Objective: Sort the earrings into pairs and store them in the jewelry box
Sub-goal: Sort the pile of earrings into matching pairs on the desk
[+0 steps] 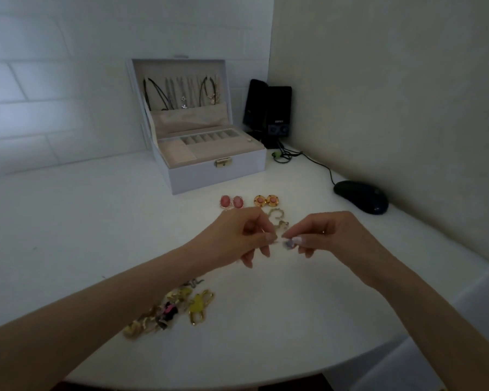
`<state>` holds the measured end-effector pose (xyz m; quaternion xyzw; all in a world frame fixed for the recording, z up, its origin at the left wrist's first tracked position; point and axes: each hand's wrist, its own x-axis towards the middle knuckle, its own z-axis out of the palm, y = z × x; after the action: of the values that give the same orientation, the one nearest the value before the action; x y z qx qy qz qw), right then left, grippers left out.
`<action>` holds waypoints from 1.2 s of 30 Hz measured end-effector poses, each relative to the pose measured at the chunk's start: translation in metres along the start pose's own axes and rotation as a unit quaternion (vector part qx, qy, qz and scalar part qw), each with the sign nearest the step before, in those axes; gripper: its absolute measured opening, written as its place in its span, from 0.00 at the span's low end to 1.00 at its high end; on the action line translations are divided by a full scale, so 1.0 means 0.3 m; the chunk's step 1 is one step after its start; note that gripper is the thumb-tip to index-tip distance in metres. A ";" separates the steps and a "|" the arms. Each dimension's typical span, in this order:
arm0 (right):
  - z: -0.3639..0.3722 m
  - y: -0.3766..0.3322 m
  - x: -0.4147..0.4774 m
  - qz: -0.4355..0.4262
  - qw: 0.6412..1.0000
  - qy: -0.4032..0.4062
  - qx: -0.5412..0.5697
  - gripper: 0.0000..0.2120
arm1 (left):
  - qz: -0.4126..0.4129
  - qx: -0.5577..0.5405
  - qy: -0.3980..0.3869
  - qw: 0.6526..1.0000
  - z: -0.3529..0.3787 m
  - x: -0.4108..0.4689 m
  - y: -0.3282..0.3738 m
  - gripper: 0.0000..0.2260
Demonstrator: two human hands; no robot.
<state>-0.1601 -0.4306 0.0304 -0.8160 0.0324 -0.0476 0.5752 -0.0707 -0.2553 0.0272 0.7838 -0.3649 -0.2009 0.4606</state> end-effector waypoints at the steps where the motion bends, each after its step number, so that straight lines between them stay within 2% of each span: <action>1: -0.003 0.004 -0.001 -0.003 1.000 -0.015 -0.016 0.09 | -0.003 0.020 -0.024 1.000 -0.001 0.000 -0.005 0.03; 5: 0.001 0.022 -0.002 0.005 0.999 -0.036 -0.038 0.10 | -0.017 0.092 -0.106 0.990 -0.006 -0.006 -0.027 0.05; 9: 0.005 0.031 0.000 0.024 0.996 -0.019 -0.087 0.07 | -0.026 0.071 -0.116 0.990 -0.003 -0.005 -0.029 0.04; 12: 0.005 0.040 0.007 0.026 0.996 -0.038 -0.082 0.07 | -0.001 0.075 -0.129 0.989 -0.001 0.001 -0.026 0.04; 15: 0.007 0.048 0.013 0.021 0.995 -0.057 -0.085 0.09 | 0.029 0.127 -0.126 0.983 -0.006 0.009 -0.032 0.05; 19: 0.003 0.047 0.019 0.017 0.990 -0.036 -0.138 0.14 | 0.052 0.194 -0.113 0.973 -0.015 0.011 -0.045 0.04; 22: 0.001 0.046 0.011 0.014 0.975 -0.050 -0.216 0.12 | 0.056 0.283 -0.104 0.952 -0.026 0.001 -0.047 0.03; 25: 0.005 0.040 0.000 -0.001 0.968 -0.050 -0.247 0.10 | 0.078 0.390 -0.084 0.914 -0.038 -0.006 -0.044 0.10; 29: 0.047 0.040 0.006 -0.023 0.959 -0.037 -0.279 0.11 | 0.110 0.422 -0.090 0.895 -0.004 -0.012 -0.028 0.15; 31: 0.067 0.044 0.013 -0.033 0.955 -0.032 -0.292 0.11 | 0.114 0.423 -0.083 0.895 0.019 -0.014 -0.025 0.12; 33: 0.072 0.043 0.015 -0.019 0.963 -0.024 -0.269 0.06 | 0.106 0.415 -0.066 0.901 0.028 -0.017 -0.022 0.09; 36: 0.060 0.036 0.011 0.009 0.979 0.000 -0.206 0.04 | 0.063 0.352 -0.040 0.933 0.029 -0.026 -0.017 0.08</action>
<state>-0.1549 -0.4178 0.0145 -0.9167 0.0486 -0.0344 0.3951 -0.0795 -0.2527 0.0185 0.8626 -0.4787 -0.0610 0.1516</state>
